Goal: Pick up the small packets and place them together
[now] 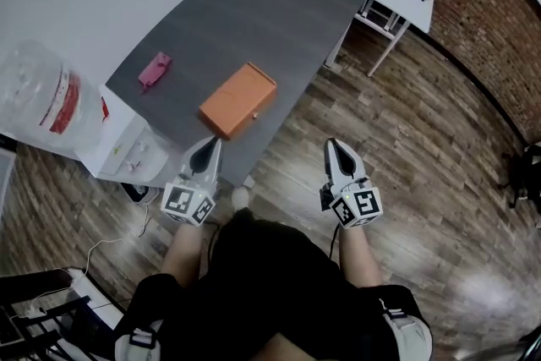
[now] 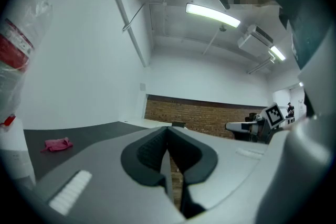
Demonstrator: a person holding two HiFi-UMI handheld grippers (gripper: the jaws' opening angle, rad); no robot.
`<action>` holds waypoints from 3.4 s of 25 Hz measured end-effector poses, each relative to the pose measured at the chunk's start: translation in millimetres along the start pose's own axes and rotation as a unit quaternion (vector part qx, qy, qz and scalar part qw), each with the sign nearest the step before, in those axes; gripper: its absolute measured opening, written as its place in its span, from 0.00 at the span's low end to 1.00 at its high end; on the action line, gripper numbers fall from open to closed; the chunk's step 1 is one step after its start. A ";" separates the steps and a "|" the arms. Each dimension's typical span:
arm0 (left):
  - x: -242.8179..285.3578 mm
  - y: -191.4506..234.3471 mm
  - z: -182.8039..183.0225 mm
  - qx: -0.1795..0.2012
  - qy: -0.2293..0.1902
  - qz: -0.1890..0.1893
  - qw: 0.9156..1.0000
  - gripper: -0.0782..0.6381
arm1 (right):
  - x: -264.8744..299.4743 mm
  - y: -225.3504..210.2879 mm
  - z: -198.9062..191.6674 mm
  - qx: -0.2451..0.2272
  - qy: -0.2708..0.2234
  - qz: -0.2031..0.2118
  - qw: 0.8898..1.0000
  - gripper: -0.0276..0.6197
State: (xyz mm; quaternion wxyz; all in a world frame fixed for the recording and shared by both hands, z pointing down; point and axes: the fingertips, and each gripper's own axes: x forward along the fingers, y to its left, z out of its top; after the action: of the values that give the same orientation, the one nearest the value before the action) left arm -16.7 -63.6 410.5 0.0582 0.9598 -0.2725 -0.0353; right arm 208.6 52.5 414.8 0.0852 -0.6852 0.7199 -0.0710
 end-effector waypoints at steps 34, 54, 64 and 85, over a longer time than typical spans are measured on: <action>63.9 91.7 -128.0 0.008 0.201 -0.114 0.973 0.19 | 145.3 41.4 -184.9 -0.080 0.281 0.034 0.956 0.11; 106.4 144.9 -165.5 0.007 0.283 -0.071 0.956 0.40 | 168.3 41.3 -248.3 -0.124 0.377 0.038 0.917 0.26; 102.1 144.1 -176.9 -0.007 0.306 -0.070 0.949 0.39 | 175.3 49.3 -249.3 -0.165 0.377 0.066 0.909 0.22; 103.2 147.5 -179.6 -0.047 0.350 -0.076 0.932 0.39 | 160.2 48.5 -248.3 -0.208 0.373 0.079 0.901 0.16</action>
State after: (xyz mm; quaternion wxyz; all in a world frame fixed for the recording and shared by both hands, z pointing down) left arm 12.2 -226.0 604.1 0.1920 0.9253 -0.1589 0.2857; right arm 99.3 -108.6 642.3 -0.3286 -0.5520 0.7489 -0.1625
